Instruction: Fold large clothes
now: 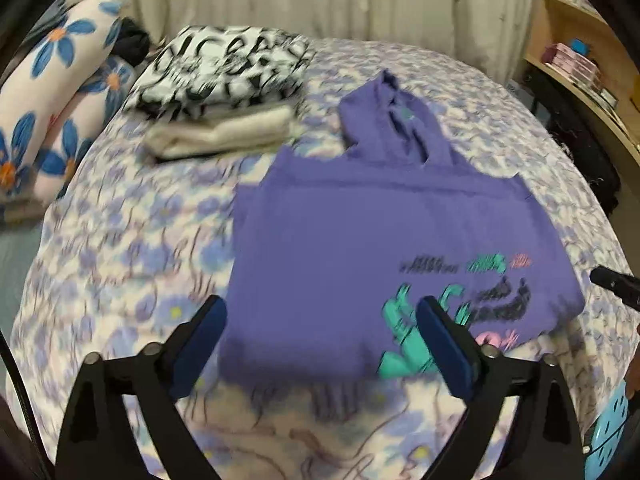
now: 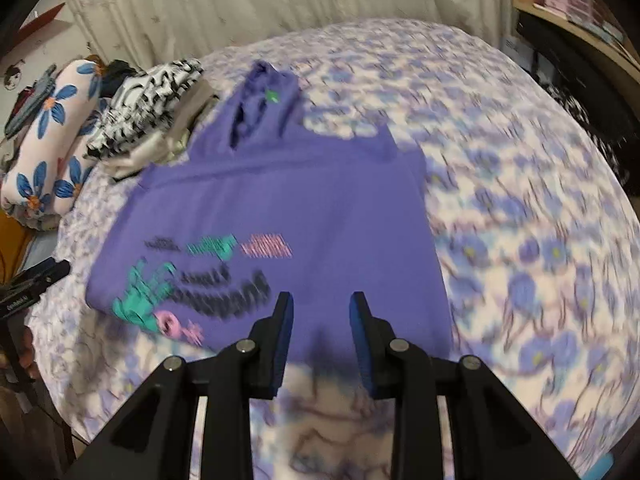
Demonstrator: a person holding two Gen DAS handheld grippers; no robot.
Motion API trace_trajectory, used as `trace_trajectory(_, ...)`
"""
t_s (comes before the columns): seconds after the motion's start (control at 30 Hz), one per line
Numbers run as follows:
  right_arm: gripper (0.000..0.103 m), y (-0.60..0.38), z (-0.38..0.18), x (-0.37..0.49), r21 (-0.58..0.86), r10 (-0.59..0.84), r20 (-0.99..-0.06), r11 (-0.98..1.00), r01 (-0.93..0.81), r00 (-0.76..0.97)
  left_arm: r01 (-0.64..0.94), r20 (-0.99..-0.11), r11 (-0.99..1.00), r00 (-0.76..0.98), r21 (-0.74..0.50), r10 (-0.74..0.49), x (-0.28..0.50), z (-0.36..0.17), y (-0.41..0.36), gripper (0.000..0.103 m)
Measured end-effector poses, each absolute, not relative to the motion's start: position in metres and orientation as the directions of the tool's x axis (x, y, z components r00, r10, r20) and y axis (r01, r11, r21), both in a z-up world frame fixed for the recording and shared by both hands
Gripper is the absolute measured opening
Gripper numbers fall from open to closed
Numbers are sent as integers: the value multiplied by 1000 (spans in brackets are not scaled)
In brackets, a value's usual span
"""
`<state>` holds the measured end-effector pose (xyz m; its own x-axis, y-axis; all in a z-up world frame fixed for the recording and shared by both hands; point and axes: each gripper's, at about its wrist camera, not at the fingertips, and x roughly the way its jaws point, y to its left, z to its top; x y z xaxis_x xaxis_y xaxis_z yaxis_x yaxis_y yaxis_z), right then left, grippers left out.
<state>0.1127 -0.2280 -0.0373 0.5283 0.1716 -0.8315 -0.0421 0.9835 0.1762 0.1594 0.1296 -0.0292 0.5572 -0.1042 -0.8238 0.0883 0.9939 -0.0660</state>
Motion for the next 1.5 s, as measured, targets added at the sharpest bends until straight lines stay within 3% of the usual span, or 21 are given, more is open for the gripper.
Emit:
trace_trajectory(0.17,31,-222,-2,161,192,207,-809,978,-85,550,153,-817,985,558,-74,-148,207,-5,108,102)
trace_trajectory(0.23,44,-220,10,186,191,210,-798,977,-93,565,179,-810,982,566,-56,-149,226,2,99,102)
trace_trajectory(0.33,54,-217,22,225,182,205,-784,978,-99,586,207,-806,977,569,-48,-160,266,7,87,102)
trace_trajectory(0.57,54,-219,-1,332,250,254,-807,965,-80,534,213,-861,975,481,-66,-163,382,-31,62,102)
trace_trajectory(0.8,54,-212,-64,428,335,315,-838,941,-35,446,179,-901,983,420,-33,-107,474,-100,52,102)
trace_trajectory(1.0,54,-198,-108,487,338,320,-860,941,-26,398,153,-907,977,373,-149,-197,521,-143,55,102)
trace_trajectory(1.13,54,-190,-129,518,362,336,-859,932,-7,385,176,-904,975,381,-133,-192,537,-163,50,98)
trace_trajectory(1.2,54,-190,-136,527,381,352,-854,925,-1,383,206,-898,970,393,-127,-201,538,-167,45,90)
trace_trajectory(1.3,47,-183,-148,539,359,331,-867,933,8,372,245,-886,960,405,-132,-225,539,-171,37,53)
trace_trajectory(1.33,28,-180,-151,540,348,324,-871,937,1,369,249,-885,960,407,-129,-224,537,-169,37,24)
trace_trajectory(1.37,6,-178,-152,541,362,342,-868,932,-12,360,253,-884,958,408,-132,-229,537,-168,36,12)
trace_trajectory(1.5,5,-174,-131,524,315,315,-852,946,-72,419,237,-870,963,441,-127,-223,528,-150,44,6)
